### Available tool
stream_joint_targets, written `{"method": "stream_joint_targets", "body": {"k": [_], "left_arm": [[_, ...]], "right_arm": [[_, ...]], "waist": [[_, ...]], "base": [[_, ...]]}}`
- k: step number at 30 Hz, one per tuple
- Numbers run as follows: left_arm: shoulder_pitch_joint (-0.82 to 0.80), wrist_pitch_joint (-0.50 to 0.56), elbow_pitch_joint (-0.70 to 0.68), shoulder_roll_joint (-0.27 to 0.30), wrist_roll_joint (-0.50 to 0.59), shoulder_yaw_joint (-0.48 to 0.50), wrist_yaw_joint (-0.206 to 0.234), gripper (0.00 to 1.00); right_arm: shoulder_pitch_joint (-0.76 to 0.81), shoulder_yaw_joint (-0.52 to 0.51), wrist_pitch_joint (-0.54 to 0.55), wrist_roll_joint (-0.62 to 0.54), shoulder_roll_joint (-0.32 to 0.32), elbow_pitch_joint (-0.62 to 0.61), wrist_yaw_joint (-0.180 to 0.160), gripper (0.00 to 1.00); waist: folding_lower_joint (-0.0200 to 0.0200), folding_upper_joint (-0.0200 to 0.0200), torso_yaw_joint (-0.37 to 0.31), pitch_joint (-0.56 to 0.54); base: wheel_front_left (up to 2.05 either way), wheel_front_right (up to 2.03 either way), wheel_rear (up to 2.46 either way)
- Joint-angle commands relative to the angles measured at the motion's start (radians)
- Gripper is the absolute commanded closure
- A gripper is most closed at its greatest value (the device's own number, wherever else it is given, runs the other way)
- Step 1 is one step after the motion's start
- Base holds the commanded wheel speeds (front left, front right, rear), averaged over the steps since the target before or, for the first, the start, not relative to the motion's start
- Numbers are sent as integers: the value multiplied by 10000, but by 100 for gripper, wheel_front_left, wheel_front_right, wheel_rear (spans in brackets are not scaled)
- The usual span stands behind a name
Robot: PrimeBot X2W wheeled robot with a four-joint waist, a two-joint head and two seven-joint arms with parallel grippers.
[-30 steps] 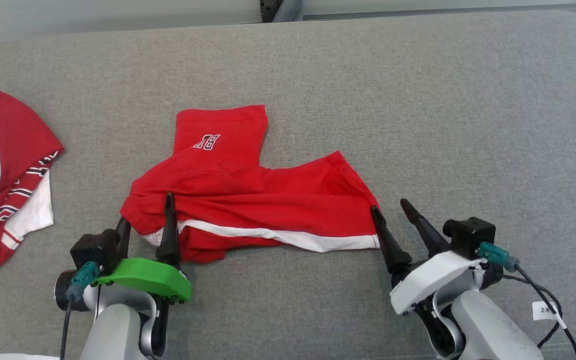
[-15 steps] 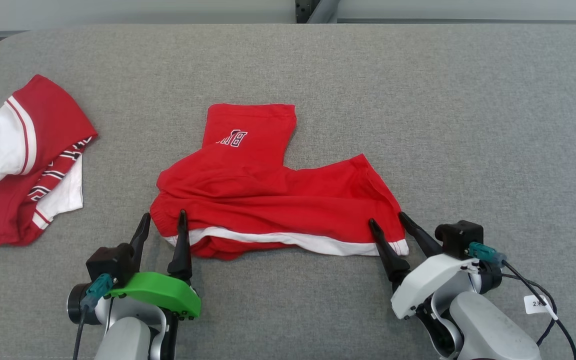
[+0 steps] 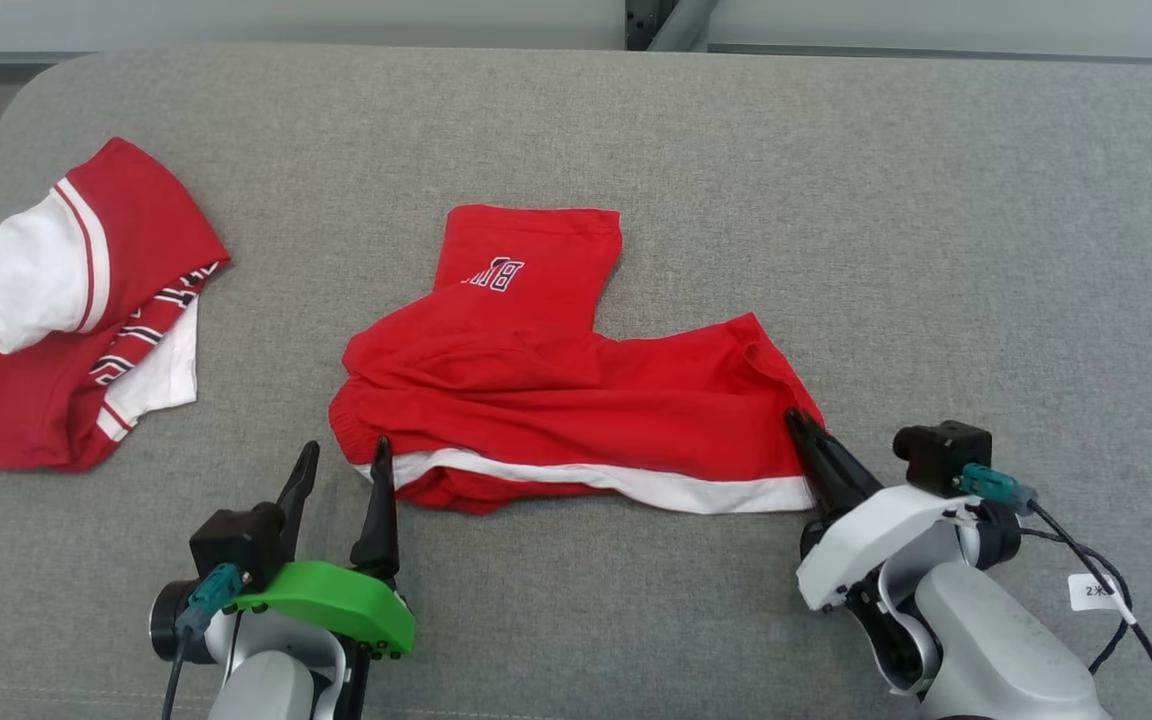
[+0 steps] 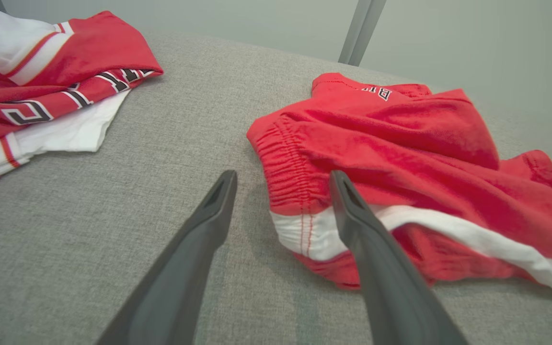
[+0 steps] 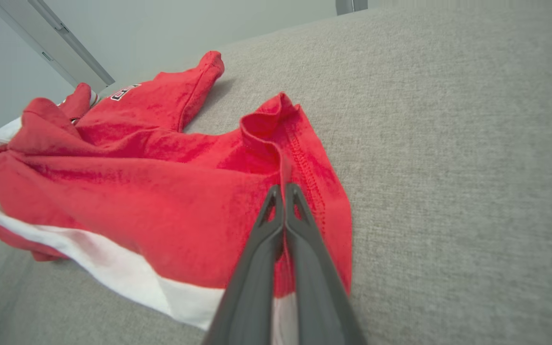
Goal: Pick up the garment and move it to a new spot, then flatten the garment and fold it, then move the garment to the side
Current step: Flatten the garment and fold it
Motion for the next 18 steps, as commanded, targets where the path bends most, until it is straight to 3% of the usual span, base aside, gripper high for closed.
{"method": "stream_joint_targets", "body": {"k": [1, 8, 16, 17, 18], "left_arm": [[100, 0, -32, 39, 10, -13, 63, 0], [70, 0, -141, 39, 16, -266, -47, 0], [96, 0, -125, 38, 103, -598, -111, 0], [112, -1, -131, 38, 97, -609, -102, 0], [137, 0, -135, 38, 106, -611, -96, 0]], "right_arm": [[-106, -54, 9, 47, -79, -41, -12, 100], [-420, -842, 9, 317, -232, -14, -14, 100], [-826, -1511, 9, 162, -256, 839, -14, 100], [-860, -1621, 9, 96, -223, 938, -14, 62], [-913, -1818, 8, 8, -214, 964, -14, 0]], "waist": [[0, 0, 28, -3], [0, 0, 273, 6], [0, 0, 567, -88], [0, 0, 585, -106], [0, 0, 597, -137]], "base": [[0, 0, 0], [0, 0, 0], [0, 0, 0], [0, 0, 0], [0, 0, 0]]}}
